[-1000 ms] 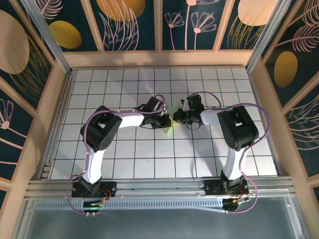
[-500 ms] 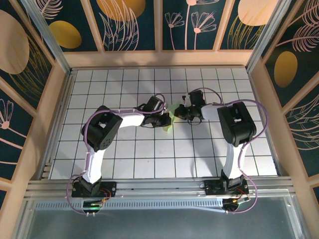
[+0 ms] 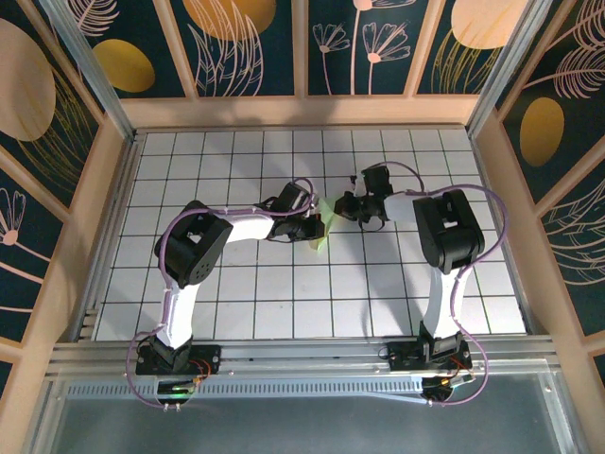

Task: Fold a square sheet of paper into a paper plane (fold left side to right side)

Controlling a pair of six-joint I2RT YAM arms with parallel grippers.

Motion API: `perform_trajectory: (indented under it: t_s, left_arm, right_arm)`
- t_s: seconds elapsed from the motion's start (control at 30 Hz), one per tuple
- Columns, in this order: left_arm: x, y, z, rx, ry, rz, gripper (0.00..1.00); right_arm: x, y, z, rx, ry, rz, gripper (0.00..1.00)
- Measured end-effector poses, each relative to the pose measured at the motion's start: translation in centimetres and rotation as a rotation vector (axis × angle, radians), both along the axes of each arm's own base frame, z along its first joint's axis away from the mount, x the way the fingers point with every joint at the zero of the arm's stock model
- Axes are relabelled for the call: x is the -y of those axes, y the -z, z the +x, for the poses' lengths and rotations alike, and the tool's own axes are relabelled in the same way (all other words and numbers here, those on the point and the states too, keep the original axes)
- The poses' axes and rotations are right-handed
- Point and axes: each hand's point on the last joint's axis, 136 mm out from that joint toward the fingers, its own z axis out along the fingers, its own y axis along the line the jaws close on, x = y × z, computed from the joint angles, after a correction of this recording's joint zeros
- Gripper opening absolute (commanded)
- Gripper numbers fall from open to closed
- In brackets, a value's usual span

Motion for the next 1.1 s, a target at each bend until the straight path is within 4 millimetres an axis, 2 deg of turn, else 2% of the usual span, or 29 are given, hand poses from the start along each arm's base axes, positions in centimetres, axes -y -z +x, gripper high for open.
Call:
perform_trajectory:
  t_s: [0.3, 0.5, 0.6, 0.73, 0.87, 0.97, 1.1]
  left_arm:
    - [0.0, 0.0, 0.0, 0.000, 0.000, 0.000, 0.00]
    - [0.0, 0.0, 0.0, 0.001, 0.000, 0.000, 0.00]
    - [0.0, 0.0, 0.0, 0.002, 0.000, -0.001, 0.00]
    - [0.0, 0.0, 0.0, 0.002, 0.000, -0.001, 0.00]
    - [0.0, 0.0, 0.0, 0.002, 0.000, -0.001, 0.00]
    - [0.0, 0.0, 0.0, 0.002, 0.000, -0.001, 0.00]
    - [0.0, 0.0, 0.0, 0.005, 0.000, -0.004, 0.00]
  right_arm:
    - [1.9, -0.1, 2.8, 0.040, 0.054, -0.024, 0.00]
    - [2.0, 0.0, 3.8, 0.037, 0.057, -0.023, 0.00]
    - [2.3, -0.2, 5.0, 0.056, 0.069, -0.028, 0.00]
    - [3.8, -0.3, 7.3, 0.091, 0.112, -0.052, 0.00]
    - [5.7, -0.4, 8.6, 0.112, 0.161, -0.087, 0.00]
    - [6.4, -0.5, 8.4, 0.111, 0.176, -0.092, 0.00]
    - [6.0, -1.5, 4.8, 0.084, 0.156, -0.071, 0.00]
